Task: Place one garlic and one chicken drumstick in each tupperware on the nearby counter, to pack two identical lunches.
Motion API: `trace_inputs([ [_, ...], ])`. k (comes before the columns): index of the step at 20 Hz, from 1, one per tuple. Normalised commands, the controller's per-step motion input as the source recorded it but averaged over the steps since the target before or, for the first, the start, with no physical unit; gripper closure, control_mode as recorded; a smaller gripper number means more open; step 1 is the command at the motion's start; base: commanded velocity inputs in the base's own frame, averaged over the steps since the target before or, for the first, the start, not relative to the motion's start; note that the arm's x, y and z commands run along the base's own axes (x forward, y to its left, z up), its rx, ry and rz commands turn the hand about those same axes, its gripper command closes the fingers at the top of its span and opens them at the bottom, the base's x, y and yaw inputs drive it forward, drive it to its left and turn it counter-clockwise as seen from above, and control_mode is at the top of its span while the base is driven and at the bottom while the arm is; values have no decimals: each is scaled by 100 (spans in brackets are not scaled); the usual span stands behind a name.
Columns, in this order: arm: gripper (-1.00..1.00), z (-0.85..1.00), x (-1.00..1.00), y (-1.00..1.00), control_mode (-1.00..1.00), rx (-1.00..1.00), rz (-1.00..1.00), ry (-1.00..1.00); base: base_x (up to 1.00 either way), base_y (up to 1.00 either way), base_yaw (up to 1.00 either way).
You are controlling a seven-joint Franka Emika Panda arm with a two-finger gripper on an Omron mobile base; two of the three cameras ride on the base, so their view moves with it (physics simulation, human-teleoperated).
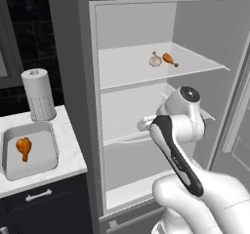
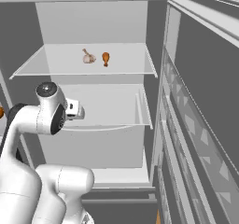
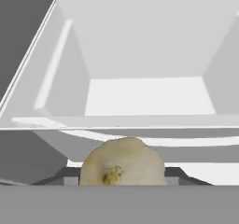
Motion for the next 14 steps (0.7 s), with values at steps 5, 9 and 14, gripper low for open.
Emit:
trace_inputs([
  [5,100,93,-55,-25,-100,0,-8,51,0,0,0],
  [9,100,25,-55,-1,-100,0,-15,56,0,0,0],
  [14,100,-59,-99,-2,-100,0,-10,4,0,0,0],
])
